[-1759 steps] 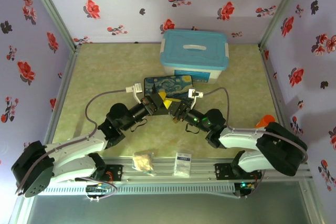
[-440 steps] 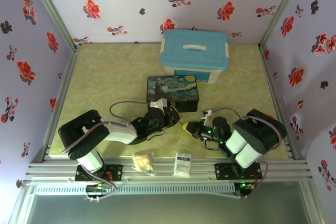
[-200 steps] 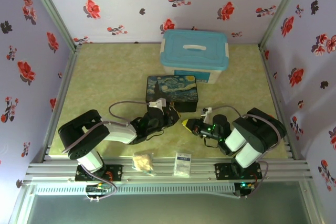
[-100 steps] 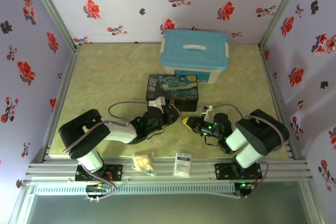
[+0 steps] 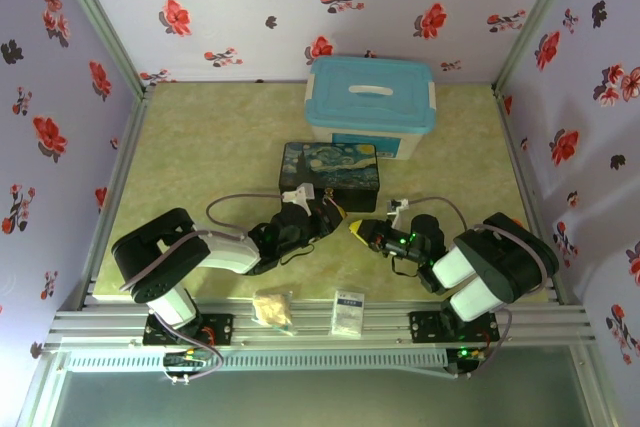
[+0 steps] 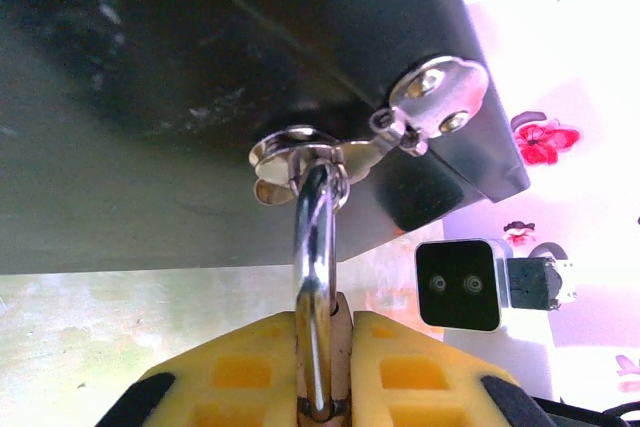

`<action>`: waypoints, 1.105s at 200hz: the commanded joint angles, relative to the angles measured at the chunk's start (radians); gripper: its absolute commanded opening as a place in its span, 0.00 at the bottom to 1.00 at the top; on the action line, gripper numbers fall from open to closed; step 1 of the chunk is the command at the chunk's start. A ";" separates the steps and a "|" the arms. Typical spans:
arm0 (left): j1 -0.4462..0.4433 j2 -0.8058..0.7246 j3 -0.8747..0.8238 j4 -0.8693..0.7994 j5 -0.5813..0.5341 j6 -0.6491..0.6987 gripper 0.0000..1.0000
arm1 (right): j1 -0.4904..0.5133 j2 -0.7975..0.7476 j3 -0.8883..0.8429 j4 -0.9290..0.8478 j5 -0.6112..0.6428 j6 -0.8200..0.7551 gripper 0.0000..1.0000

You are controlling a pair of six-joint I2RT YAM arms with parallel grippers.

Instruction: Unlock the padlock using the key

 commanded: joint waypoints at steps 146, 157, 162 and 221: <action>-0.048 0.041 0.041 0.155 0.124 -0.092 0.00 | -0.040 0.047 0.115 0.062 -0.028 -0.095 0.00; -0.050 0.057 0.046 0.157 0.125 -0.095 0.00 | -0.034 0.039 0.123 0.062 -0.016 -0.097 0.00; -0.048 0.065 0.046 0.163 0.125 -0.101 0.00 | -0.031 0.035 0.126 0.062 -0.011 -0.095 0.00; -0.053 0.096 0.059 0.179 0.126 -0.107 0.00 | 0.024 0.034 0.153 0.028 0.037 -0.130 0.00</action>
